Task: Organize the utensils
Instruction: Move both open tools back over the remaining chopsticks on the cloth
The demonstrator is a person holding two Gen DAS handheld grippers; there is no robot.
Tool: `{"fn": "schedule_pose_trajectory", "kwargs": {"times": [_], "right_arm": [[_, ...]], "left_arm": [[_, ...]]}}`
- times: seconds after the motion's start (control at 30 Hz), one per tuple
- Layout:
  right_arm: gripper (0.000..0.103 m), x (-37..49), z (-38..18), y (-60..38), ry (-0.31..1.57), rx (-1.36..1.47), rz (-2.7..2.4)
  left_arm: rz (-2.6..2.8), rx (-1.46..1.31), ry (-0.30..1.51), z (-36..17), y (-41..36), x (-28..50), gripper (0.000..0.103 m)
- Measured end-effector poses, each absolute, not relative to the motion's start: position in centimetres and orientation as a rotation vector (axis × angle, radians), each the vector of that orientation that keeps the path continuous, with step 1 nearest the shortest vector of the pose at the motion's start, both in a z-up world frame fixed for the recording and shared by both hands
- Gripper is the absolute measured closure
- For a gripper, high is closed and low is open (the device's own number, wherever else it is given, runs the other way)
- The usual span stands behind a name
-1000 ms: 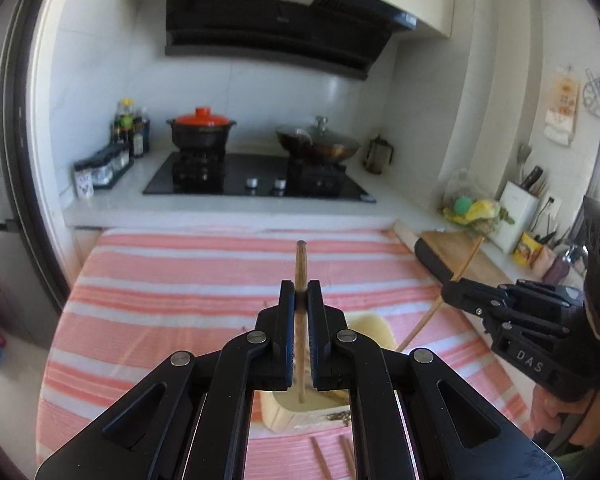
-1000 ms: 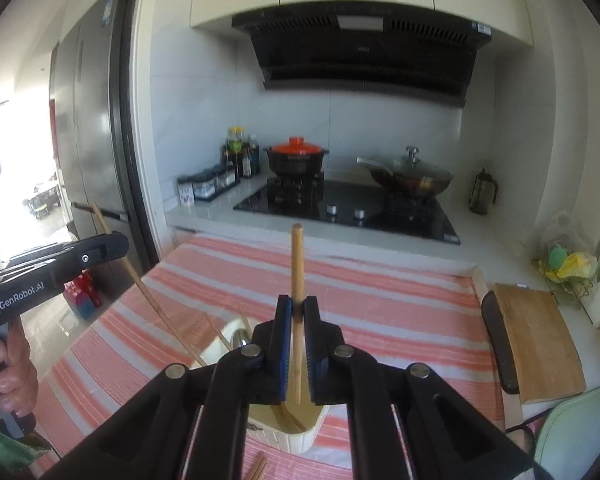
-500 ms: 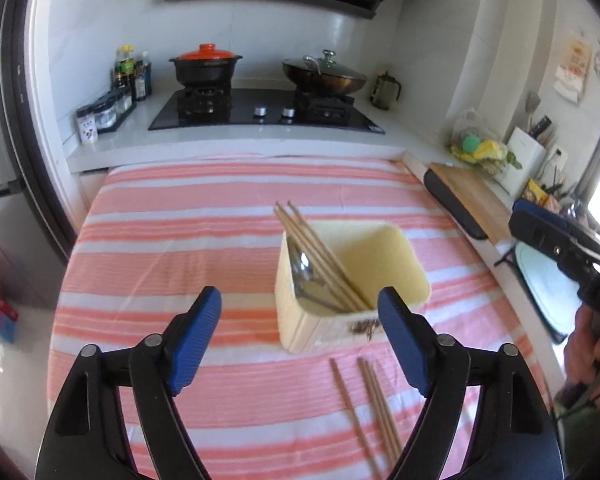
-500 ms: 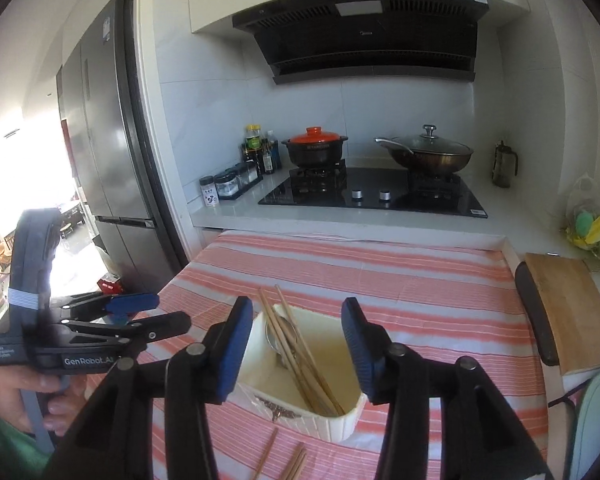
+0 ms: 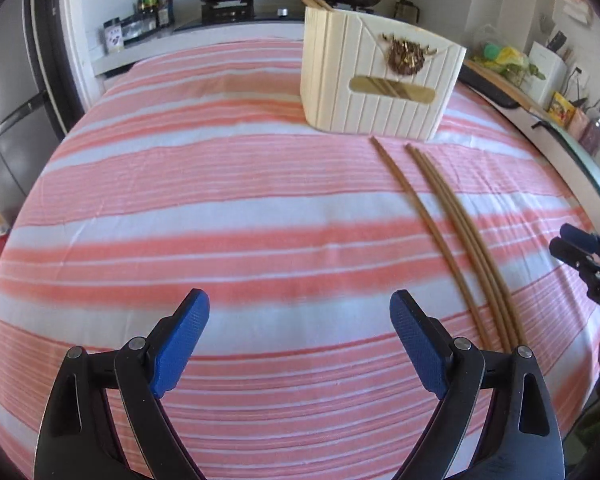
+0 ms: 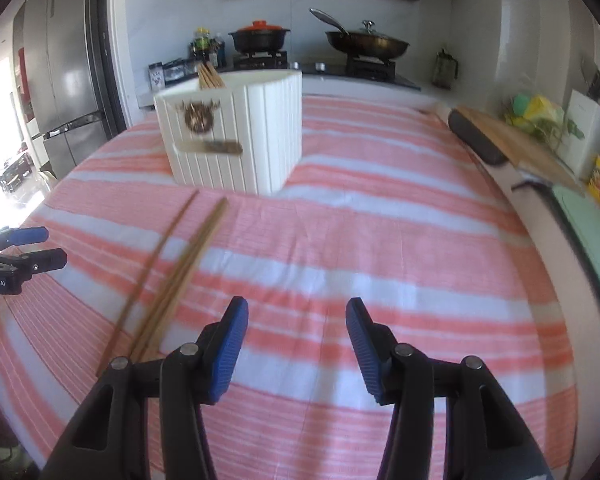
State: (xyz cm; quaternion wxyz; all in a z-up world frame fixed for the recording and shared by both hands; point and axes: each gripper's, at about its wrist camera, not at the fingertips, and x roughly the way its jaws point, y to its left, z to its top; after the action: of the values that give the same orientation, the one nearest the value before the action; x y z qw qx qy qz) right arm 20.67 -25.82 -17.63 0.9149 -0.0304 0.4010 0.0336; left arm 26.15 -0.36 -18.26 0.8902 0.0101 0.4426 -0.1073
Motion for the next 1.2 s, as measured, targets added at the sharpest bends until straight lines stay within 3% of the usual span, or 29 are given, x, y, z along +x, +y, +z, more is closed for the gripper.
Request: {"fn": "schedule_pose_trajectory", "kwargs": {"times": [0.23, 0.47, 1.2], "right_arm": [[0.051, 19.2, -19.3, -25.2, 0.825, -0.083, 0.055], [0.051, 19.8, -20.0, -26.4, 0.860, -0.014, 0.037], [0.051, 19.9, -20.1, -25.4, 0.867, -0.087, 0.006]], "left_arm": [[-0.192, 0.069, 0.916, -19.1, -1.2, 26.0, 0.010], [-0.147, 0.079, 0.928, -19.6, -1.2, 26.0, 0.002], [-0.147, 0.070, 0.935, -19.6, -1.0, 26.1, 0.001]]}}
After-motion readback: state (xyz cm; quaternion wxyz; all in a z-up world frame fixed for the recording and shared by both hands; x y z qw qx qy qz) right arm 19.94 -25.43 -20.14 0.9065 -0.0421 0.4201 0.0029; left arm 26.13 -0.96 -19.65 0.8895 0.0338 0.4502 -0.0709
